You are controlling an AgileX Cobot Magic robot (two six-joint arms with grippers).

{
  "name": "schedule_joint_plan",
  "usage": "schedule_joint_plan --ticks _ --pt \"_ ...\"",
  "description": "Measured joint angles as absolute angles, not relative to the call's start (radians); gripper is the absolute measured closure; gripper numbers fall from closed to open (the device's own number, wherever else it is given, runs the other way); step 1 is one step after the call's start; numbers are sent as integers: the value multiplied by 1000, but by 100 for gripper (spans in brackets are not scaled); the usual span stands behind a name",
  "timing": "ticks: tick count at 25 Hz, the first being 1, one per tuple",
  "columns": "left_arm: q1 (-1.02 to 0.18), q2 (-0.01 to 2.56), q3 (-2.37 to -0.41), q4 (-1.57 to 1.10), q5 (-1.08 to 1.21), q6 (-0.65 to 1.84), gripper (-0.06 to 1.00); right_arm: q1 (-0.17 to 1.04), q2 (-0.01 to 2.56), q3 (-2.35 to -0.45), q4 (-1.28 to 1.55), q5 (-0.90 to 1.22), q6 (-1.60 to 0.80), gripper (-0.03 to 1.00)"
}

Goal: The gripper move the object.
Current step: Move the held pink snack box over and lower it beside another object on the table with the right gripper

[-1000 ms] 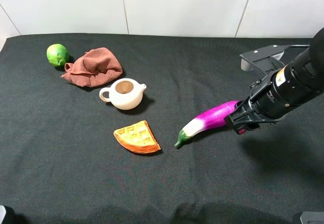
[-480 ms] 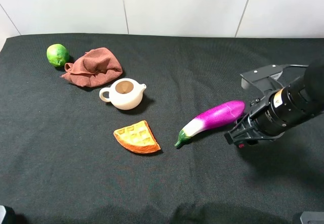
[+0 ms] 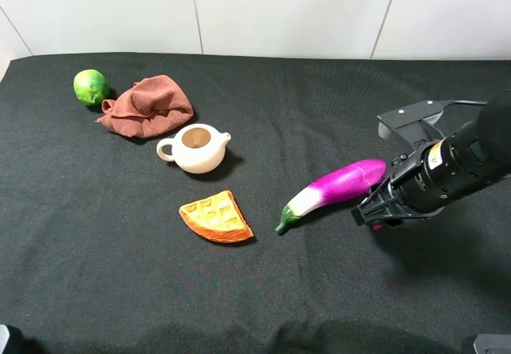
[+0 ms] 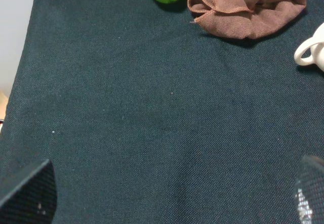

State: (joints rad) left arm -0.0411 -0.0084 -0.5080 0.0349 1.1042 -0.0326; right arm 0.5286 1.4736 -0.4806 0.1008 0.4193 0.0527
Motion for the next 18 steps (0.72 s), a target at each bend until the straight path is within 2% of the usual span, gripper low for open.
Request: schedule_joint_plan --ticks 18 --pt "-41 -8 -508 35 1104 -33 -5 529 1570 -480 160 344 -19 62"
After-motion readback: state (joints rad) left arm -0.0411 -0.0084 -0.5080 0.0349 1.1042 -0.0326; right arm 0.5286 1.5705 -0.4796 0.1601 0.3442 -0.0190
